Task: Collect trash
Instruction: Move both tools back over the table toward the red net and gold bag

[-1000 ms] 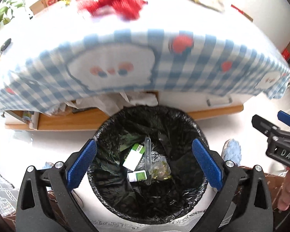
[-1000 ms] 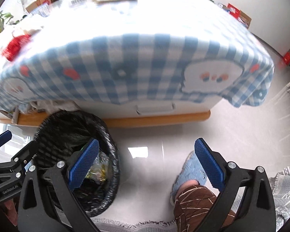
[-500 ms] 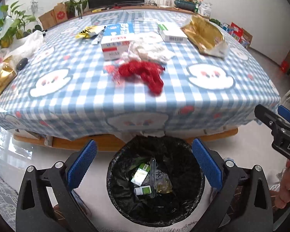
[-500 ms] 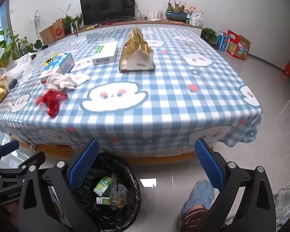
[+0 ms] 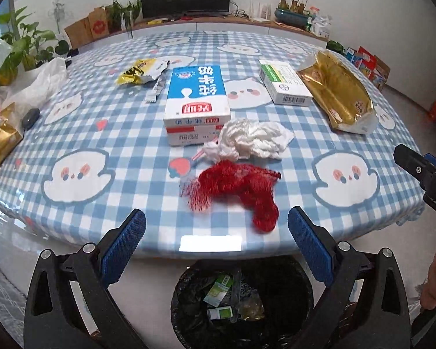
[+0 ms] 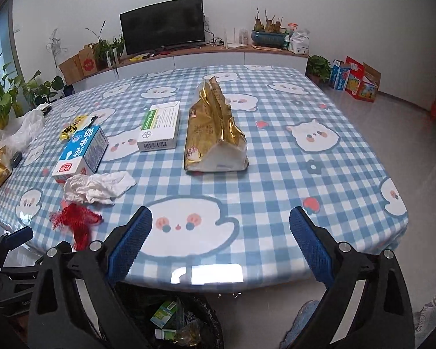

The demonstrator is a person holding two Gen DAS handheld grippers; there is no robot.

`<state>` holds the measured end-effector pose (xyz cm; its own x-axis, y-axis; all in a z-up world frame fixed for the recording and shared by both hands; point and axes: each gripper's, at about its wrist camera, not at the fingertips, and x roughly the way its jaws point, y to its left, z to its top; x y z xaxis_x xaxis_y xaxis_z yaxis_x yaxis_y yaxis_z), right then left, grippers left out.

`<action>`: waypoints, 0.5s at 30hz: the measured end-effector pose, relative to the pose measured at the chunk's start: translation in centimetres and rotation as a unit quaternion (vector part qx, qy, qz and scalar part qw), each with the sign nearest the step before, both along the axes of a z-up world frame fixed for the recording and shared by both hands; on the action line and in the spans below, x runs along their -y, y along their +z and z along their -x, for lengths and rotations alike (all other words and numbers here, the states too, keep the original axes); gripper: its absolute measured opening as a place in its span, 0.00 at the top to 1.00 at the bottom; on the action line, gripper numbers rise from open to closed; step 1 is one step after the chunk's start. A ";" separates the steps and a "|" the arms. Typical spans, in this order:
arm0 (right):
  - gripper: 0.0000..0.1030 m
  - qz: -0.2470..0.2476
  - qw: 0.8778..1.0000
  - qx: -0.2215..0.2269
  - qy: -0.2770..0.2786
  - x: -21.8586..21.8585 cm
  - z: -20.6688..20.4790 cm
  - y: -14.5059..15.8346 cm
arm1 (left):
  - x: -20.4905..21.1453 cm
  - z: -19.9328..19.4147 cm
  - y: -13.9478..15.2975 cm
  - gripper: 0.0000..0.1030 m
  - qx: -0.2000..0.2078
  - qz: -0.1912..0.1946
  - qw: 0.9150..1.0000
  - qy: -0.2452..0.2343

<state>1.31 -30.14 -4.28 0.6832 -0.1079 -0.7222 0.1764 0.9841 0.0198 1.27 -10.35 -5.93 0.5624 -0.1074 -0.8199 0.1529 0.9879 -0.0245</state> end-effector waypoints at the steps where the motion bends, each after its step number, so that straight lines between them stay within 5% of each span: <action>1: 0.13 0.004 1.000 0.001 0.000 0.1 -0.7 0.1 | 0.2 -0.5 0.2 0.07 0.004 -0.002 1.000 -0.002; 15: 0.30 0.010 0.998 -0.057 0.000 3.3 -11.9 2.0 | 1.2 -4.6 -1.1 0.22 -0.034 -0.012 0.999 -0.002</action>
<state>13.23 -33.47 -2.32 0.5971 -0.1232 -0.7926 0.1771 0.9840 -0.0195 5.83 -11.57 -7.06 0.5046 -0.0891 -0.8588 0.1555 0.9878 -0.0111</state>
